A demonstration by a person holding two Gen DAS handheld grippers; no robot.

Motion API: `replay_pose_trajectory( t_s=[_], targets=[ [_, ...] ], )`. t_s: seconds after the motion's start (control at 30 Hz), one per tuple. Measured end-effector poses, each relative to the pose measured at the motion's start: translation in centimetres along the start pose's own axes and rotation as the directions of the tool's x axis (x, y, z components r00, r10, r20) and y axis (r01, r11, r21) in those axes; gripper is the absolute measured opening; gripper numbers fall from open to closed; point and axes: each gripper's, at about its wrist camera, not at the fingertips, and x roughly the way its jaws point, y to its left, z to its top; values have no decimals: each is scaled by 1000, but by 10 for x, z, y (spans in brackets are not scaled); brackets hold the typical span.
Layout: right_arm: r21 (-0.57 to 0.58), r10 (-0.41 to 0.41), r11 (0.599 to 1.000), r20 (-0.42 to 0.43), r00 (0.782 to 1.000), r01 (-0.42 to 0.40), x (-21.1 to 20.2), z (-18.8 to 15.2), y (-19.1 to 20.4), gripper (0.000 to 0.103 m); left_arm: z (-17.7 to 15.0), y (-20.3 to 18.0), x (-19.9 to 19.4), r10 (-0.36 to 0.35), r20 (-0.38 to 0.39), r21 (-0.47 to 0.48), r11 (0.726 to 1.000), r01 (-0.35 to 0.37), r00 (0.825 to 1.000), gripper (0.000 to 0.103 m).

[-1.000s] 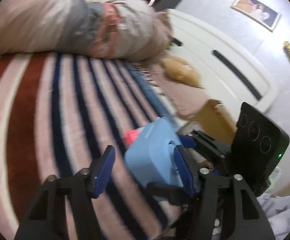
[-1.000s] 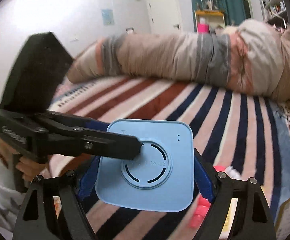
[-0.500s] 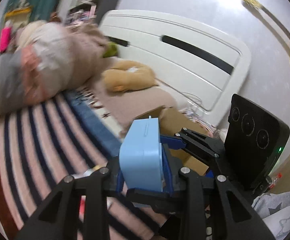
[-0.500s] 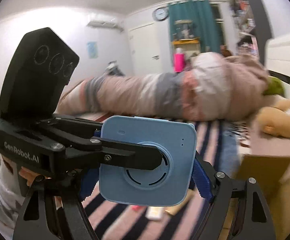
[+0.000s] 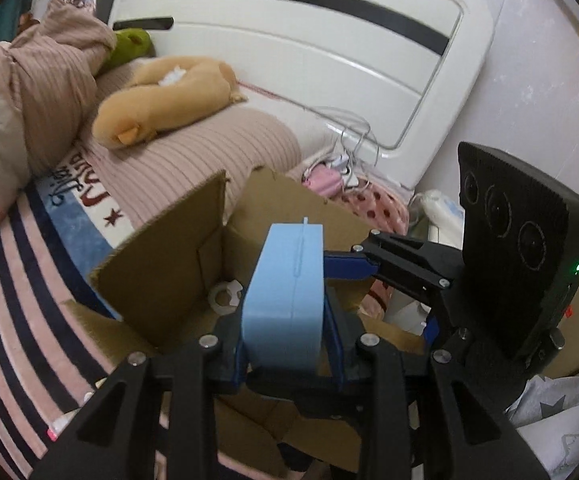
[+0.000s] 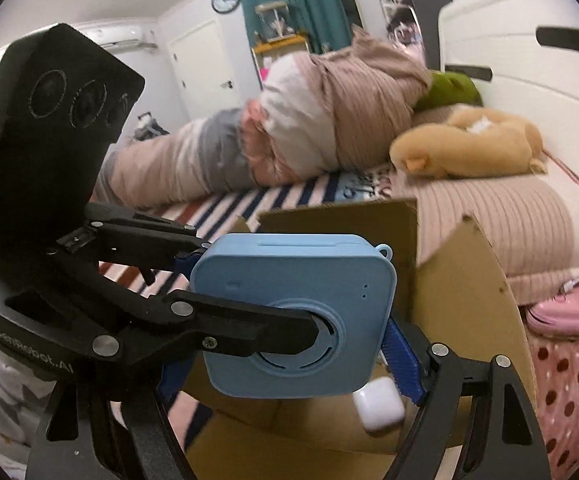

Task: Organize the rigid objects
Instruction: 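Lower the blue device into the cardboard box and open the right tool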

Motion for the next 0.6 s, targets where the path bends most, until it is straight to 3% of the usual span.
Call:
replay_pose_trajectory(
  t_s=[0.13, 0.23, 0.43, 0.6],
  targets=[
    [12, 8, 1000, -39, 999, -8, 7, -5, -10, 79, 2, 3, 13, 13, -37, -4, 1000, -13, 999, 30],
    [-13, -30, 999, -68, 997, 29, 13, -7, -8, 83, -1, 8, 17, 68, -49, -9, 998, -68, 996, 38],
    [-37, -41, 999, -65, 997, 39, 14, -6, -2, 95, -2, 13, 6, 81, -15, -23, 996, -81, 997, 51],
    [-40, -47, 998, -46, 998, 45, 11, -1, 5, 95, -9, 17, -22, 103, 41, -46, 994, -101, 994, 58]
  ],
)
